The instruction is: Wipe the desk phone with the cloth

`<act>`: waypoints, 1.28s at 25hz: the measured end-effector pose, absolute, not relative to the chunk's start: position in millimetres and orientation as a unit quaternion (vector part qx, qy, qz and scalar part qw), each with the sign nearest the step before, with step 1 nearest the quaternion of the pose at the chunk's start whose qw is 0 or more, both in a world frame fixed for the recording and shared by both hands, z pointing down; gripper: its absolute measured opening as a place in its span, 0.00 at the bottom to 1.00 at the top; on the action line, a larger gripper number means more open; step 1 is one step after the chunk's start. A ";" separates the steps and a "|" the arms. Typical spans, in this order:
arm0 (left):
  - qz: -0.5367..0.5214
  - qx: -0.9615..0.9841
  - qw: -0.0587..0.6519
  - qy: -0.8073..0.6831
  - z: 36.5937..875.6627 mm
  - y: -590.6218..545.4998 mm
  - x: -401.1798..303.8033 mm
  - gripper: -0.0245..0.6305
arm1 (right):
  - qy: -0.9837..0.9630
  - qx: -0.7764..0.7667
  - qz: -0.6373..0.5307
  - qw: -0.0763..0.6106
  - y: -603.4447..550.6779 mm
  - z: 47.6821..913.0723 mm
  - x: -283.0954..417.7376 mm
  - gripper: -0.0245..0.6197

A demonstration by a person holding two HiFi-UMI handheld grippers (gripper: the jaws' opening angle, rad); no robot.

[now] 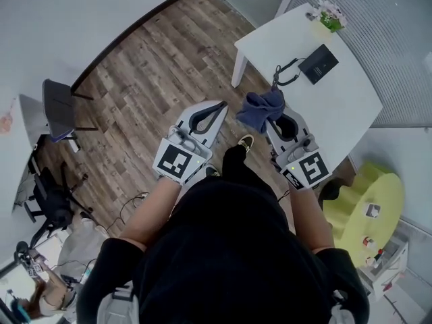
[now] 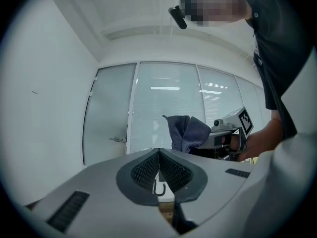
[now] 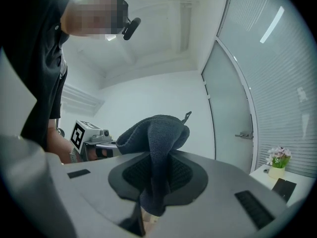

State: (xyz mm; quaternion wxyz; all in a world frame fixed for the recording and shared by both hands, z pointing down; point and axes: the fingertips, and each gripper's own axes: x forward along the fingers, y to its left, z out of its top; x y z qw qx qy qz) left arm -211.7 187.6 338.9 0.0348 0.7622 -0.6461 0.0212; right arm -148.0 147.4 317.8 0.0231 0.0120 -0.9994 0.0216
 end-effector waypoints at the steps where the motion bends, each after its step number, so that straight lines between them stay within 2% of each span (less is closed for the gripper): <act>1: 0.024 0.767 0.035 -0.640 340.1 174.7 -210.7 0.05 | -0.999 0.016 0.025 0.023 136.3 318.9 -147.4 0.15; 16: 0.053 0.816 0.048 -0.573 358.3 -18.0 -175.7 0.05 | -0.993 0.095 0.060 0.034 -45.8 346.7 -116.0 0.15; 32: 0.076 0.888 0.041 -0.452 376.6 -153.3 -118.2 0.05 | -0.961 0.254 0.100 0.043 -165.4 377.9 -50.6 0.15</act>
